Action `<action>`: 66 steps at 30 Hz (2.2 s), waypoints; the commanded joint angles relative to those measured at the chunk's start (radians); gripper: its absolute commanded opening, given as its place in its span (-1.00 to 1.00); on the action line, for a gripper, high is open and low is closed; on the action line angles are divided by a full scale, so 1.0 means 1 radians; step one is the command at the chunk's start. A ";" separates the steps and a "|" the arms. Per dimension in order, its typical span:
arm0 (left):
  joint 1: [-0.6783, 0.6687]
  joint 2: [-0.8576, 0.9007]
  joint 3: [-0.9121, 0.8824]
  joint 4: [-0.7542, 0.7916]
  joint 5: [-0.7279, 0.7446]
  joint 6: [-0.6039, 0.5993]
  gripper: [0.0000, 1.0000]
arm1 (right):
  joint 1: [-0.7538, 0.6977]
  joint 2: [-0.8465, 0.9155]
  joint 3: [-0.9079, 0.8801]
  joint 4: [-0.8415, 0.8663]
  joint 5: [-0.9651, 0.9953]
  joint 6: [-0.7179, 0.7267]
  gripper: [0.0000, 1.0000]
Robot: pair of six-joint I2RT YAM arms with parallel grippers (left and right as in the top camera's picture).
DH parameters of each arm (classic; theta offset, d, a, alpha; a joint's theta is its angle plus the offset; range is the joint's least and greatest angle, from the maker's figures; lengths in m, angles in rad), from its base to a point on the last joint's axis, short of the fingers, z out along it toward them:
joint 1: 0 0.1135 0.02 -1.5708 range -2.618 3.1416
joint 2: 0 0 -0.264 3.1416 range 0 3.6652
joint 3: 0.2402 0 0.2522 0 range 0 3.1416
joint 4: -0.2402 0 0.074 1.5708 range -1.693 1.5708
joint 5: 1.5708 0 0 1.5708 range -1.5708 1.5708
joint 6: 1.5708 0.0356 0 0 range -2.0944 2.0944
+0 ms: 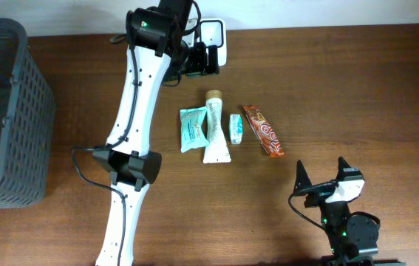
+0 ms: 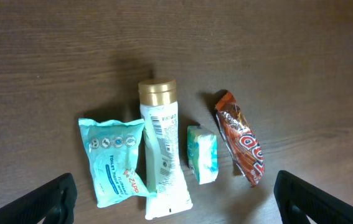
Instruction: Scan the item barcode
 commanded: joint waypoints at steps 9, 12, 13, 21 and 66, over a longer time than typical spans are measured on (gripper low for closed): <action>0.006 0.003 0.014 -0.004 -0.011 0.009 0.98 | -0.007 -0.003 -0.005 -0.004 -0.012 0.004 0.97; 0.006 0.003 0.014 -0.004 -0.011 0.009 0.98 | -0.007 -0.003 -0.005 -0.004 -0.012 0.004 0.97; 0.006 0.003 0.014 -0.004 -0.011 0.009 0.98 | -0.007 -0.003 -0.005 -0.004 -0.012 0.004 0.97; 0.006 0.003 0.014 -0.003 -0.011 0.009 0.98 | -0.007 -0.003 -0.005 -0.004 -0.012 0.004 0.97; 0.222 0.031 0.001 -0.004 -0.343 0.061 0.99 | -0.004 -0.003 -0.005 0.092 -0.264 0.207 0.97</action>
